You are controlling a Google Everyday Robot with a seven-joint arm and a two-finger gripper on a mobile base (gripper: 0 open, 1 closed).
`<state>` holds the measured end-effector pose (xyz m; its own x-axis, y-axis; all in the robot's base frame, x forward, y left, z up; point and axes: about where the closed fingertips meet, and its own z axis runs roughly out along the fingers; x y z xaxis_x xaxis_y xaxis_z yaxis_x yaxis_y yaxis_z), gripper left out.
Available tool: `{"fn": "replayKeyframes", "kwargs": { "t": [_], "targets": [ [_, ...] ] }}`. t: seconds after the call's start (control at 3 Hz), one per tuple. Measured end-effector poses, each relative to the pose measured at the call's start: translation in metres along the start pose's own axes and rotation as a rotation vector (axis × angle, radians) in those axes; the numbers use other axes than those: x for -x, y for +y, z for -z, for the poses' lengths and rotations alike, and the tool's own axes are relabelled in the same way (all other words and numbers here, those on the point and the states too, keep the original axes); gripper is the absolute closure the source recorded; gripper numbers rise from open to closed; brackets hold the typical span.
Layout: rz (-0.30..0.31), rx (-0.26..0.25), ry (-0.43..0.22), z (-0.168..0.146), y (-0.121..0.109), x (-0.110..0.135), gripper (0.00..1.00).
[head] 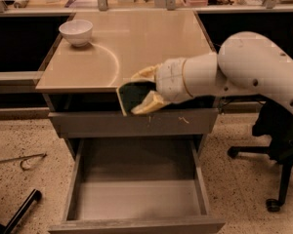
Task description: Pick sponge from middle drawer and place on counter
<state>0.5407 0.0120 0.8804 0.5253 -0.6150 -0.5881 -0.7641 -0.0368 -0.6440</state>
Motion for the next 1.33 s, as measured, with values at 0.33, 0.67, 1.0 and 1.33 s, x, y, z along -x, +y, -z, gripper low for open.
{"fn": "replayKeyframes", "kwargs": {
  "t": [0.33, 0.67, 1.0, 1.33],
  "targets": [
    [0.032, -0.076, 0.041, 0.004, -0.072, -0.002, 1.00],
    [-0.007, -0.059, 0.086, -0.008, -0.124, -0.022, 1.00],
    [-0.032, -0.022, 0.058, -0.040, -0.178, -0.018, 1.00],
    [-0.032, -0.022, 0.058, -0.040, -0.178, -0.018, 1.00]
  ]
}}
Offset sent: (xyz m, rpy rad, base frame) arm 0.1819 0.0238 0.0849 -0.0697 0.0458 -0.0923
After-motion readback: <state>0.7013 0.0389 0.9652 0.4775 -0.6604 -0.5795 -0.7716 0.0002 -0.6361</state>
